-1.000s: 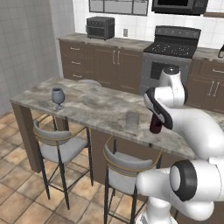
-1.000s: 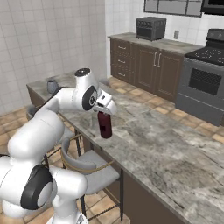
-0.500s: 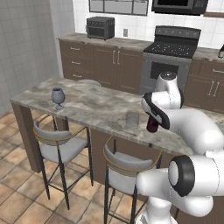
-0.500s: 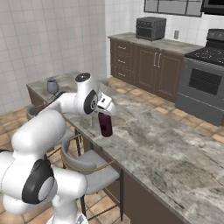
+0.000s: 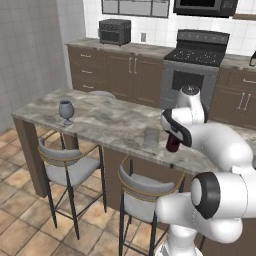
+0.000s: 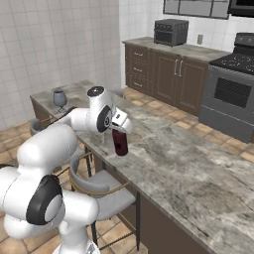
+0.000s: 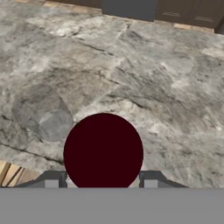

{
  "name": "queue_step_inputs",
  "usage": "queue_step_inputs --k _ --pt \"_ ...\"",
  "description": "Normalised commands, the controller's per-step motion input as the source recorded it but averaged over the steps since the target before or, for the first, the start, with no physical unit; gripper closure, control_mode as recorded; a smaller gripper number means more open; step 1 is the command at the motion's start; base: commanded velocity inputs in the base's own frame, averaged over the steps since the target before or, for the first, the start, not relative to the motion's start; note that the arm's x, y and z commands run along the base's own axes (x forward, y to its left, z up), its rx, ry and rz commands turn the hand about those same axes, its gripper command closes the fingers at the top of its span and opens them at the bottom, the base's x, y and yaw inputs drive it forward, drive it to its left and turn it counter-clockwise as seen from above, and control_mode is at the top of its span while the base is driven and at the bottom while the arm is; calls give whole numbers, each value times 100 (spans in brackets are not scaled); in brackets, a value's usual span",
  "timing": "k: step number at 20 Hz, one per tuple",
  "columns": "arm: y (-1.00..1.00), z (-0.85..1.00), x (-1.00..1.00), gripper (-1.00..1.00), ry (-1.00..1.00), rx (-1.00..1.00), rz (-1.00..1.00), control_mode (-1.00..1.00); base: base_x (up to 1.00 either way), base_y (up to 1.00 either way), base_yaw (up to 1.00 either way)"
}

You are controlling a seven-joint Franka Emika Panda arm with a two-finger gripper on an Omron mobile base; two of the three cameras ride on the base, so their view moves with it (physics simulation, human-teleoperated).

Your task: There is a wine glass and glass cup on the dining counter. Place the wine bottle next to the wine glass and the juice bottle next to the glass cup.

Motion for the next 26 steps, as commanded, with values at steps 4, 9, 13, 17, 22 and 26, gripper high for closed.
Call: queue_step_inputs --k 4,9,13,17,22,26 --pt "0 -12 11 100 0 2 0 -100 0 0 0" --pt "0 -10 14 100 0 1 0 -100 0 0 0" --pt "0 -11 10 100 0 0 0 -100 0 0 0" --pt "0 -13 10 100 0 0 0 -100 0 0 0" --pt "0 -14 7 100 0 0 0 -100 0 0 0" --pt "0 -17 3 100 0 0 0 -100 0 0 0"
